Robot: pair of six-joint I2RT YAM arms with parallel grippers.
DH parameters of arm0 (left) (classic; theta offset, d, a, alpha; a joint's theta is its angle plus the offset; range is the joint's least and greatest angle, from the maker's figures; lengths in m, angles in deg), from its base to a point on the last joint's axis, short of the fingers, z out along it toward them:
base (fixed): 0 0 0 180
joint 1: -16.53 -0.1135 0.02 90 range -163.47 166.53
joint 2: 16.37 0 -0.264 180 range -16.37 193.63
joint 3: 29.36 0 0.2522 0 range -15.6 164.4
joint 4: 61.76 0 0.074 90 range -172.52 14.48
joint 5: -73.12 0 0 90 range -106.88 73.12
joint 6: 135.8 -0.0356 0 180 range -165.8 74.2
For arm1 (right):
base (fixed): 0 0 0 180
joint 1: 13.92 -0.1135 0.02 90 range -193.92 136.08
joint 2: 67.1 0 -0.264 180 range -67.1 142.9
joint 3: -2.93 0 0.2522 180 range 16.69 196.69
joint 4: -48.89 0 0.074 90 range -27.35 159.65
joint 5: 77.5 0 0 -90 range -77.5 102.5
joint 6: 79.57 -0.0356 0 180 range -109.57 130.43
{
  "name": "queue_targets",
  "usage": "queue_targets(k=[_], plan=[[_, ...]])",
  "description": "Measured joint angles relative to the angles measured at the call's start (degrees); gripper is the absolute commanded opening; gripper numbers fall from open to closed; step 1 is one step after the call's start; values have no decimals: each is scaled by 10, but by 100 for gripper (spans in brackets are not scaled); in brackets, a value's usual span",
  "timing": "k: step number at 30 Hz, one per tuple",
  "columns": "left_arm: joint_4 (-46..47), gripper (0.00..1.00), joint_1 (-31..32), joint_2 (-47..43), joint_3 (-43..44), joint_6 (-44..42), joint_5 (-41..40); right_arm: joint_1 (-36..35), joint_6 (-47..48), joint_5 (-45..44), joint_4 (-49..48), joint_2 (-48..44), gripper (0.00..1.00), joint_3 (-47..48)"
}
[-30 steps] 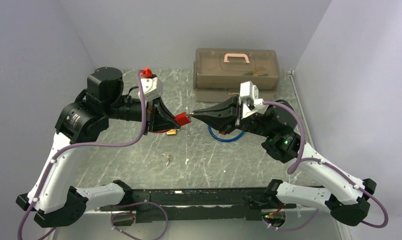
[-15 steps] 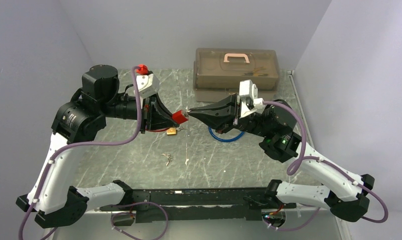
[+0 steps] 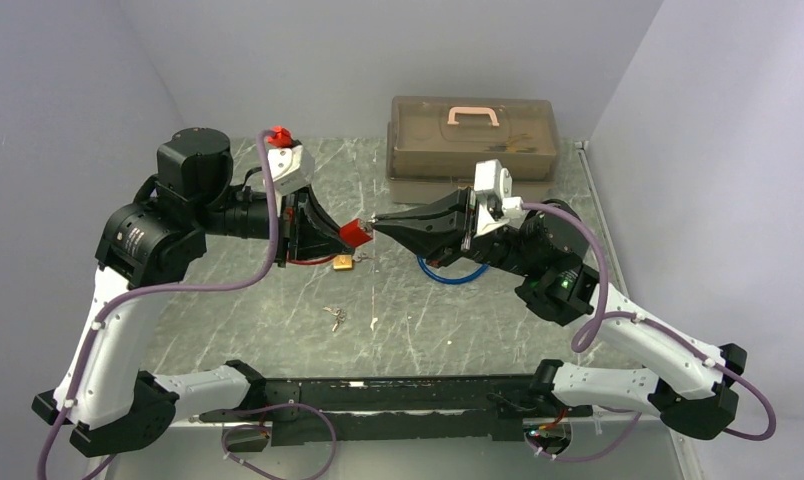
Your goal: Unlock with the key
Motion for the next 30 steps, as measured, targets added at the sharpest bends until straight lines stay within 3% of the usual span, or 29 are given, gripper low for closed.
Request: queue_targets(k=[6,9,11,16,19,24,28,30], plan=[[-2,40,-2,0,0,-2,-2,0,-1,-8,3,4,0,0],[-1,44,-4,0,0,-1,-4,-2,-5,-5,3,8,0,1],[-1,40,-5,1,0,-1,-5,-7,-8,-2,3,10,0,4],[100,15,8,5,6,8,36,-24,-15,28,103,49,0,-13],[138,16,9,3,12,9,49,-26,-16,28,182,108,0,-37],[155,32,9,-3,10,0,56,-26,-13,25,275,123,0,-54],[148,65,9,-12,-4,-21,50,-26,-3,21,285,100,0,-42],[140,76,9,-19,-16,-35,37,-26,3,16,290,93,0,-29]])
